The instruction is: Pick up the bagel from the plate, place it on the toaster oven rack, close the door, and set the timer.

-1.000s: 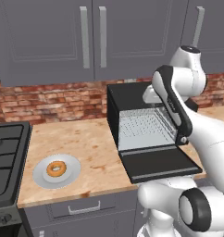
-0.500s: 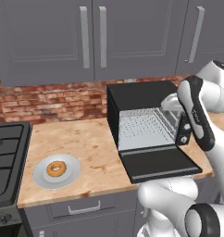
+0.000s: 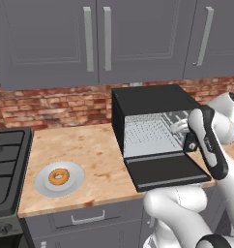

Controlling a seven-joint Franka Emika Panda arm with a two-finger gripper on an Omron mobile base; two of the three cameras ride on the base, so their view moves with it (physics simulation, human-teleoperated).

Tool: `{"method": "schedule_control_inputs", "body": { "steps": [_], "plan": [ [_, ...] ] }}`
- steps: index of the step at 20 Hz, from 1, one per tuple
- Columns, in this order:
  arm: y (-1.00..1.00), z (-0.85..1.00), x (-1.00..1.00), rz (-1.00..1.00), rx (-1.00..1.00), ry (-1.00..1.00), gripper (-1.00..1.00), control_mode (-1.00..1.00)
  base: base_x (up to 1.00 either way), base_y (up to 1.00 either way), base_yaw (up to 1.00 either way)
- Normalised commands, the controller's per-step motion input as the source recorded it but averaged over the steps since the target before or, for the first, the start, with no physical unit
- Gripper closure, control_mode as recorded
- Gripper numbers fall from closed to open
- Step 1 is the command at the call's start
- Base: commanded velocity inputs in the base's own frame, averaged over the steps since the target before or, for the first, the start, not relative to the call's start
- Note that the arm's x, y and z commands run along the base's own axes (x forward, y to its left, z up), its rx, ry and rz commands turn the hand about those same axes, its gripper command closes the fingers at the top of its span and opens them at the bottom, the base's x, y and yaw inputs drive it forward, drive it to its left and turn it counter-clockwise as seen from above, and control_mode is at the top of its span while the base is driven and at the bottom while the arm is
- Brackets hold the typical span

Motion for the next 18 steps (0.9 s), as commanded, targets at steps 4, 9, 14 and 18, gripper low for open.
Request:
{"method": "schedule_control_inputs", "body": {
  "steps": [4,9,14,18],
  "plan": [
    [0.00,-0.40,0.40,0.16,0.00,-0.01,-1.00,-1.00,0.00,0.00,0.00],
    [0.00,-0.36,0.45,0.11,0.00,-0.02,-1.00,-1.00,0.00,0.00,0.00],
    [0.00,-0.26,0.60,0.09,0.00,0.00,-1.00,-1.00,0.00,0.00,0.00],
    [0.00,-0.16,0.71,0.05,0.00,0.00,-1.00,-1.00,0.00,0.00,0.00]
  ]
}}
